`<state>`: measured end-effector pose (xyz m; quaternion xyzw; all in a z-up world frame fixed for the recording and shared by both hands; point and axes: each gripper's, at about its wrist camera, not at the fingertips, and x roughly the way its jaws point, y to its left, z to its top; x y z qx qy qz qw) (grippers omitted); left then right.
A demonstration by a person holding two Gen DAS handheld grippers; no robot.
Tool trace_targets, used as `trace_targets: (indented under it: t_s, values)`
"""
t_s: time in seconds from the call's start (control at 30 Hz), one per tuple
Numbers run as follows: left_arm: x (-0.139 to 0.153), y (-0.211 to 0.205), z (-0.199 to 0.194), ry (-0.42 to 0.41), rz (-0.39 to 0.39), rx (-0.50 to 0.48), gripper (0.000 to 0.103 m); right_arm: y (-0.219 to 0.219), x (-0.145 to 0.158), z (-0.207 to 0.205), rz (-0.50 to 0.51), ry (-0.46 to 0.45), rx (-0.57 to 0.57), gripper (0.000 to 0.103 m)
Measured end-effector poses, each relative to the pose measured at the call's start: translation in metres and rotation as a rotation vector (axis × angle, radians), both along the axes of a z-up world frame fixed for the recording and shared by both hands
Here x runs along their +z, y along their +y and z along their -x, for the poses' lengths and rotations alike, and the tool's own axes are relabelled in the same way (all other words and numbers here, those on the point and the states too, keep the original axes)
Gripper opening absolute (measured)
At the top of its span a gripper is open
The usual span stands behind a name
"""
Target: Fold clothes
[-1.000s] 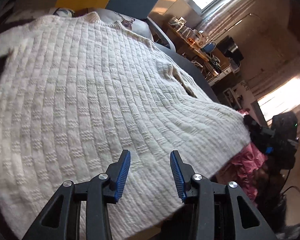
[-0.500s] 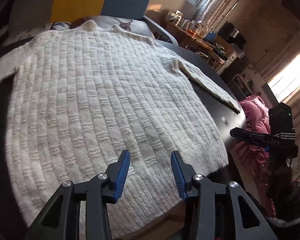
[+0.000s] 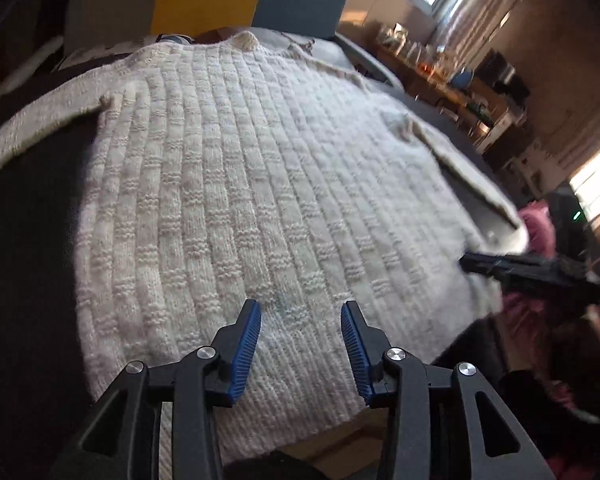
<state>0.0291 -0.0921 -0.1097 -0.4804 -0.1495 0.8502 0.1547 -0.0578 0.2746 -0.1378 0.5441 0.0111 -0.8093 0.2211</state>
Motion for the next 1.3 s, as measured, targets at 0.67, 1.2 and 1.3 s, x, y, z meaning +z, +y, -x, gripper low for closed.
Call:
trace_targets:
  t_s: [0.67,1.2,1.3]
  values:
    - [-0.029,-0.068,-0.014,-0.108,0.197,0.291,0.023,0.015,-0.002,-0.016,0.116,0.060,-0.052,0.027]
    - [0.046,-0.018,0.147,0.134,0.223,0.086,0.041,0.022,0.041,0.063,0.333,0.046,-0.020,0.027]
    - [0.051,-0.012,0.213,0.190,0.290,-0.013,0.043,0.005,0.057,0.123,0.357,0.056,0.058,0.033]
